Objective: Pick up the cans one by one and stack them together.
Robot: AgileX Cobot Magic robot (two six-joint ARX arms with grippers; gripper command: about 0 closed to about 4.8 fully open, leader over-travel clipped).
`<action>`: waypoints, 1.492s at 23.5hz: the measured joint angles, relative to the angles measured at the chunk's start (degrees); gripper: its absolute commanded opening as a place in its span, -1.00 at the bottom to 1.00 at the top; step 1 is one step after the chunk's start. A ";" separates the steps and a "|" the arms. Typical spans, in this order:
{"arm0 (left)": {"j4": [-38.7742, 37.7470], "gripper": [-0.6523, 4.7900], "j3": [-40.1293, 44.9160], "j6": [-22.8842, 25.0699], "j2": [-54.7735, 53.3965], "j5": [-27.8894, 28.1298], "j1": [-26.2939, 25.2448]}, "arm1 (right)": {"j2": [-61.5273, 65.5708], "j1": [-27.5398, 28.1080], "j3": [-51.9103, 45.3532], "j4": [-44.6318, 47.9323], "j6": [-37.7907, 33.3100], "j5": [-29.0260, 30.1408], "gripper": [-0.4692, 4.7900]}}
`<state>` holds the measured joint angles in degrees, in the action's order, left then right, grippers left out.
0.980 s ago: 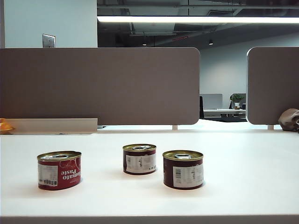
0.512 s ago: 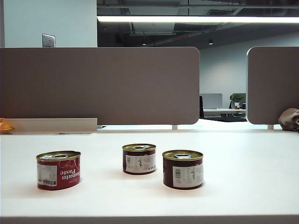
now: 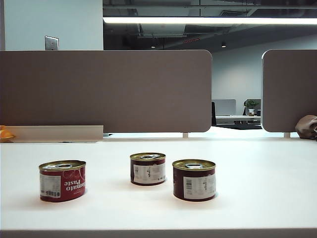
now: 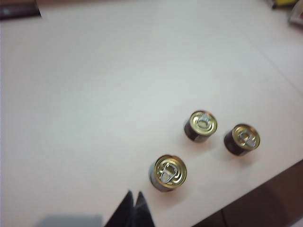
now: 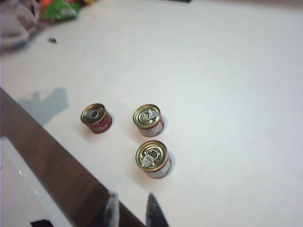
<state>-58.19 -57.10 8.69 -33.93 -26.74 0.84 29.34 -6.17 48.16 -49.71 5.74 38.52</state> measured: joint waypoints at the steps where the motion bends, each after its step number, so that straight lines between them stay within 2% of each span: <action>1: -0.09 -0.78 0.00 0.57 -1.33 -0.02 0.00 | 1.73 -0.90 1.03 -0.44 0.63 -0.52 -0.50; 4: -1.36 -0.78 0.00 2.54 -6.91 1.49 0.44 | 10.75 -6.73 7.10 -1.18 1.46 -4.57 -0.50; 5: -1.40 -0.78 0.00 2.95 -9.09 3.06 2.36 | 16.02 -9.99 9.92 -2.36 1.51 -6.95 -0.52; 7: -1.62 -0.78 0.00 3.30 -12.20 4.87 6.75 | 24.90 -16.55 13.55 -7.13 2.38 -12.13 -0.84; 9: -2.54 -0.78 0.00 3.74 -14.19 7.63 11.85 | 32.54 -23.58 17.22 -10.60 6.97 -17.75 -0.85; 10: -2.93 -0.78 0.00 3.98 -14.58 8.74 13.79 | 34.67 -25.38 17.92 -10.49 8.11 -19.45 -0.85; 11: -3.06 -0.78 0.00 4.02 -14.78 10.93 16.50 | 37.88 -26.97 18.53 -9.66 9.29 -22.51 -0.85; 13: -2.84 -0.78 0.00 4.22 -14.64 13.70 18.82 | 41.83 -27.63 18.84 -6.58 9.38 -25.59 -0.85; 17: -2.47 -0.78 0.00 4.39 -14.86 16.94 18.75 | 48.41 -28.02 18.84 -4.04 9.33 -26.86 -0.84; 18: -2.51 -0.78 0.00 4.39 -14.93 16.94 18.75 | 49.53 -28.44 18.84 -4.13 9.31 -27.04 -0.76; 19: -2.64 -0.78 0.00 4.39 -14.93 16.94 18.75 | 51.17 -29.64 18.84 -4.15 9.27 -28.11 -0.44; 21: -3.78 -0.78 0.00 4.37 -14.95 16.70 18.82 | 54.12 -32.04 18.82 -4.11 9.31 -29.99 -0.16; 25: -5.70 -0.78 0.00 4.39 -14.95 16.33 18.75 | 57.55 -35.19 18.84 -2.43 8.94 -31.28 0.23; 26: -6.19 -0.78 0.00 4.37 -14.97 16.20 18.78 | 58.12 -35.85 18.84 -1.90 8.83 -31.23 0.53; 27: -6.82 -0.78 0.00 4.37 -14.99 15.34 18.78 | 58.84 -36.39 18.82 -1.07 8.44 -31.21 0.69; 31: -8.26 -0.78 0.00 4.35 -14.97 15.19 18.78 | 61.26 -36.48 18.84 0.72 7.65 -31.21 0.74; 35: -8.50 -0.78 0.00 1.97 -14.97 14.47 18.75 | 63.78 -36.44 18.84 0.94 7.43 -31.21 0.74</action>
<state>-66.70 -57.10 10.66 -48.90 -12.27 19.59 93.12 -42.61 67.00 -48.77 13.17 7.31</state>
